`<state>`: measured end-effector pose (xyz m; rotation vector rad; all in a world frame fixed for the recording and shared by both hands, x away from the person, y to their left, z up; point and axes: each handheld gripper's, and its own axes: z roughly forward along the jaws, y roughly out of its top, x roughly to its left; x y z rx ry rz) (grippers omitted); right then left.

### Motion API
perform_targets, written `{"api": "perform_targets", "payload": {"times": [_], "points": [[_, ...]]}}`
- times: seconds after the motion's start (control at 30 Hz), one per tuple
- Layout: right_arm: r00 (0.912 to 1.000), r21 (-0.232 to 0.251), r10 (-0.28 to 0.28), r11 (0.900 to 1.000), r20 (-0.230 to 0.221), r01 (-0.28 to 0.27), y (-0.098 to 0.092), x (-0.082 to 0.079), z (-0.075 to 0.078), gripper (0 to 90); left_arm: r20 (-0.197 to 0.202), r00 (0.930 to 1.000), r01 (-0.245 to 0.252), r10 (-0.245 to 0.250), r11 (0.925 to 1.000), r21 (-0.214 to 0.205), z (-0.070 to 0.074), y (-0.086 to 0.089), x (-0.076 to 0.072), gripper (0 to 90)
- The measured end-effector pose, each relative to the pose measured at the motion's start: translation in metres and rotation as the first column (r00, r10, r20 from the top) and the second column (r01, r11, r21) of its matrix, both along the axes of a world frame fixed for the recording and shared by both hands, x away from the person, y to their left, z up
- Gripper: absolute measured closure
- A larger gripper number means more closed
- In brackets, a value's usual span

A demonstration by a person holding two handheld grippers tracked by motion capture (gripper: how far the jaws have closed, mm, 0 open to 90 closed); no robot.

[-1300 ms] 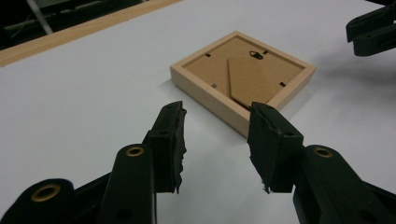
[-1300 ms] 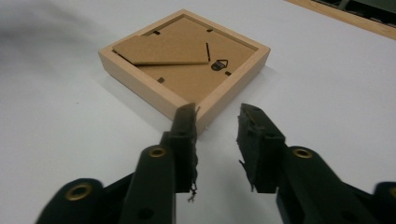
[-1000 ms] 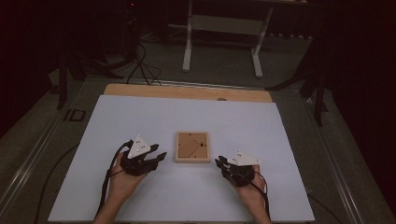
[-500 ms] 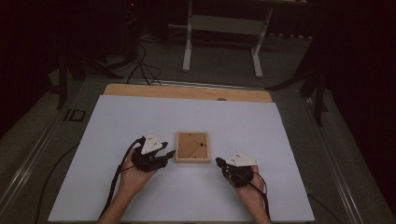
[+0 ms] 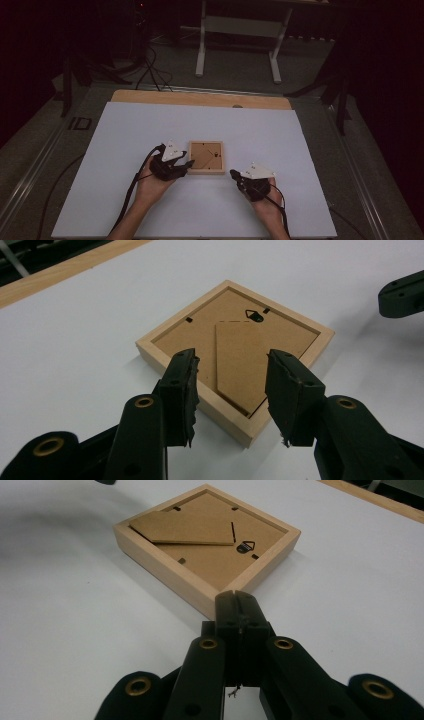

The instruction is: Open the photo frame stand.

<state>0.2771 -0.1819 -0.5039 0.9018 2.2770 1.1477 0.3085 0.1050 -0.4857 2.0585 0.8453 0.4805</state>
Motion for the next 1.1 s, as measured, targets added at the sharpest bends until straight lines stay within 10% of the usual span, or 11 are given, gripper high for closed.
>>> {"api": "perform_targets", "payload": {"times": [1.1], "points": [[1.0000, 0.008, 0.003, 1.0000, 0.002, -0.003, 0.002, -0.001, 0.000, 87.8, -0.065, 0.9978, 0.020, -0.014, 0.9963, 0.084, -0.023, -0.044, 0.022, 51.3]]}}
